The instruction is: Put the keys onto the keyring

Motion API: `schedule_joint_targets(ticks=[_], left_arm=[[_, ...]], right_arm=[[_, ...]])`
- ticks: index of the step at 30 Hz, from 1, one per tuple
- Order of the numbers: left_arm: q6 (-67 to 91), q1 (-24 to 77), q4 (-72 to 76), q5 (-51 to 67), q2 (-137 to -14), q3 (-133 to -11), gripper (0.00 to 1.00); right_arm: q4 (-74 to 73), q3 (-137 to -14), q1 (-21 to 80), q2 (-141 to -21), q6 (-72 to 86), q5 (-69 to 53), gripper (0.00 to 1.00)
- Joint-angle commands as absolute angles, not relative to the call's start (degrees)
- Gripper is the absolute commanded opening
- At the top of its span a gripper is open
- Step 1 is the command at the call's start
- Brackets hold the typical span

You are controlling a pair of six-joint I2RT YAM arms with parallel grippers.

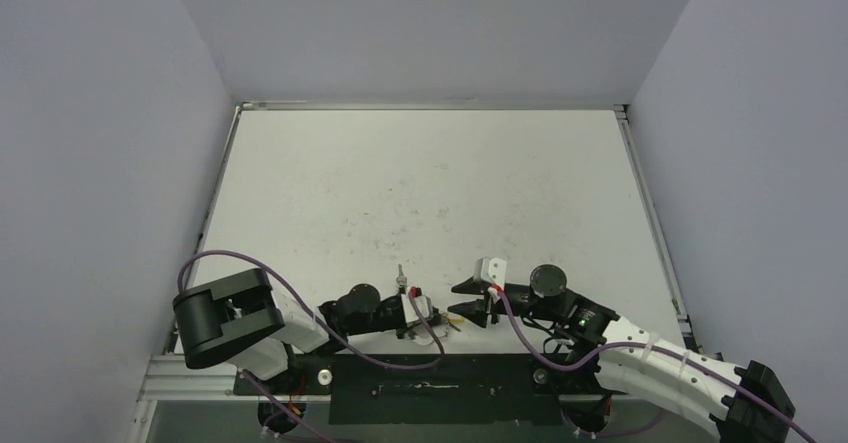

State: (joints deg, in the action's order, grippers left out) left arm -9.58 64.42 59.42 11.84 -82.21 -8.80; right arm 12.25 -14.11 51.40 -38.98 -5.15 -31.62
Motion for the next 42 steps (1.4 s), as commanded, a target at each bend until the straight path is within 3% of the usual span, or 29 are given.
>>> schedule_joint_targets(ticks=[1,8,20,34,38,42], left_arm=[[-6.67,64.60,69.48,12.62,-86.24,-10.53,0.00],[-5.85,64.60,70.65,12.12,-84.31,-8.77,0.00],[-7.15,65.12,57.07,11.16,-71.39,-7.15,0.00],[-5.59,65.21,57.05,7.58,-72.22,-7.44,0.00],[-5.28,65.21,59.11,7.12,-73.63,-7.31,0.00],[-6.36,65.21,59.15,8.61,-72.93,-6.86,0.00]], right_arm=[[11.79,-13.94,50.90,-38.08,-5.05,-30.26,0.38],[13.39,-12.12,50.80,-39.57,-7.51,-30.34,0.37],[22.35,-14.11,50.71,-52.15,-10.80,-34.71,0.35],[32.92,-11.26,53.00,-59.59,-2.46,-37.57,0.15],[31.71,-10.50,53.40,-57.41,-2.42,-35.92,0.13],[25.23,-10.78,53.32,-49.27,-5.84,-31.97,0.19]])
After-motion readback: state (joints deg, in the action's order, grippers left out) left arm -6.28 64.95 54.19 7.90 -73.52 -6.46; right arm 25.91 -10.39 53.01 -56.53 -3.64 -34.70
